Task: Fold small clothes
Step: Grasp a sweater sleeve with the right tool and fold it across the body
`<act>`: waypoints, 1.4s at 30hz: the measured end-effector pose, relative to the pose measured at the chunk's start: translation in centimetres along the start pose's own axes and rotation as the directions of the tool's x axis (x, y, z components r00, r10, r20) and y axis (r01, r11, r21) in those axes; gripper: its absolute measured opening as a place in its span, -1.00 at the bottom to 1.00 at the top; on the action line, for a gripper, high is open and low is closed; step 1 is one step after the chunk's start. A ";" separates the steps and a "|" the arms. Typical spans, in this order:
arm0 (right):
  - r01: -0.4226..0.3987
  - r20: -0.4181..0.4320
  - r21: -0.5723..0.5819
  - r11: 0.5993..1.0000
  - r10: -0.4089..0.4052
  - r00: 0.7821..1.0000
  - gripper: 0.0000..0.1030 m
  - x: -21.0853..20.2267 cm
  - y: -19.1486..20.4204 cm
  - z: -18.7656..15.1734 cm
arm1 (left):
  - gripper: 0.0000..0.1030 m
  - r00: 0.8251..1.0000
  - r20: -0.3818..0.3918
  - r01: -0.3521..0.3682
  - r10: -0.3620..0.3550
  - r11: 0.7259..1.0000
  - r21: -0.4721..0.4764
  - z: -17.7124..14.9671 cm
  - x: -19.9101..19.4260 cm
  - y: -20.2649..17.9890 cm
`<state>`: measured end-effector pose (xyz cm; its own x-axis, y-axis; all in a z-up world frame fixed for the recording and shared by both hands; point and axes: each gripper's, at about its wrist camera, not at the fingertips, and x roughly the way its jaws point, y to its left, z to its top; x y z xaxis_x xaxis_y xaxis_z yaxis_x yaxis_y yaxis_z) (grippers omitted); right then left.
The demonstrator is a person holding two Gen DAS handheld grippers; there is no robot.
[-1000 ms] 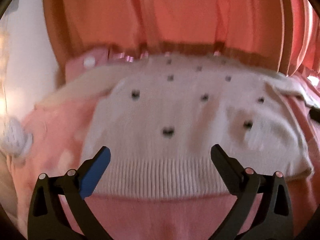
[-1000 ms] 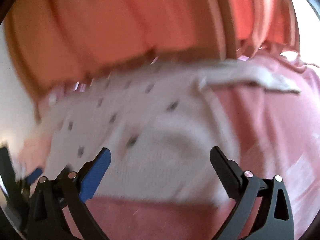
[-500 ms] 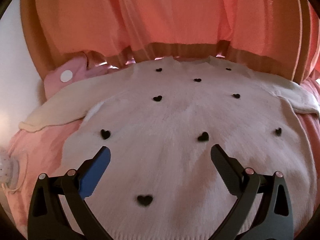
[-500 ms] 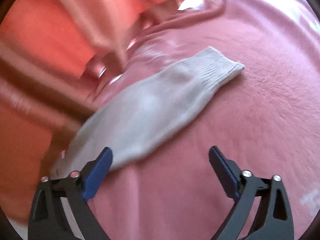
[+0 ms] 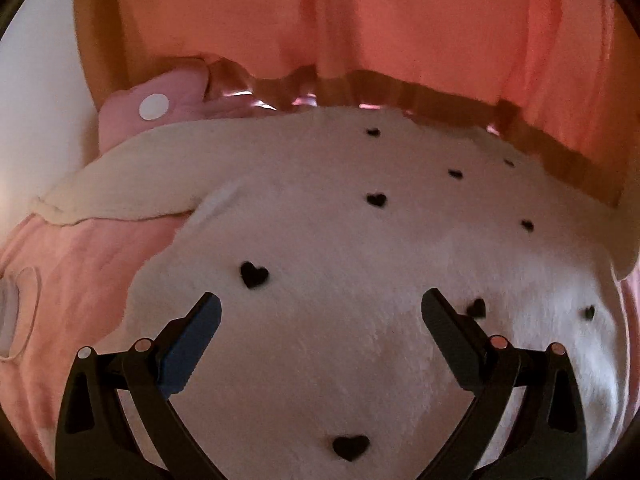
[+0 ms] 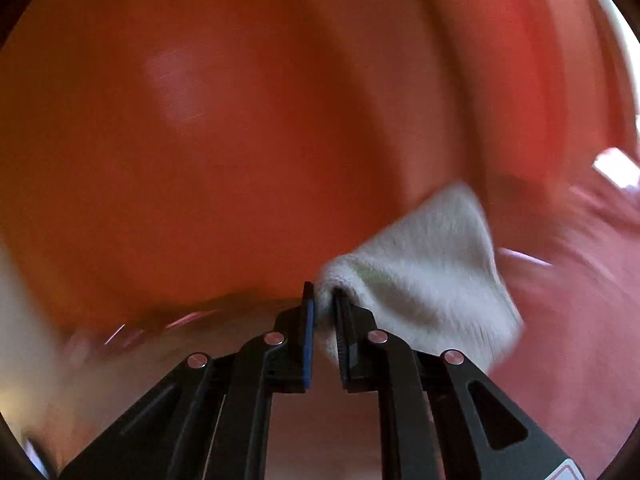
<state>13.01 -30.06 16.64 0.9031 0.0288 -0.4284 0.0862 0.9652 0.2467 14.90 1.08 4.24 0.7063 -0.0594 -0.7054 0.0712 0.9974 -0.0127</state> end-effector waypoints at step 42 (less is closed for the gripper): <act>0.246 -0.286 0.415 0.876 -0.131 0.949 -0.81 6.5 -10.4 -12.0 | -0.34 0.971 -0.054 0.202 -0.234 0.916 -0.347 6.3 12.0 7.3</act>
<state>12.94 -36.82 0.85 0.7259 -0.0253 -0.6873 0.4726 0.7444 0.4717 28.27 7.38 0.16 0.6310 -0.2890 -0.7199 -0.0364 0.9159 -0.3997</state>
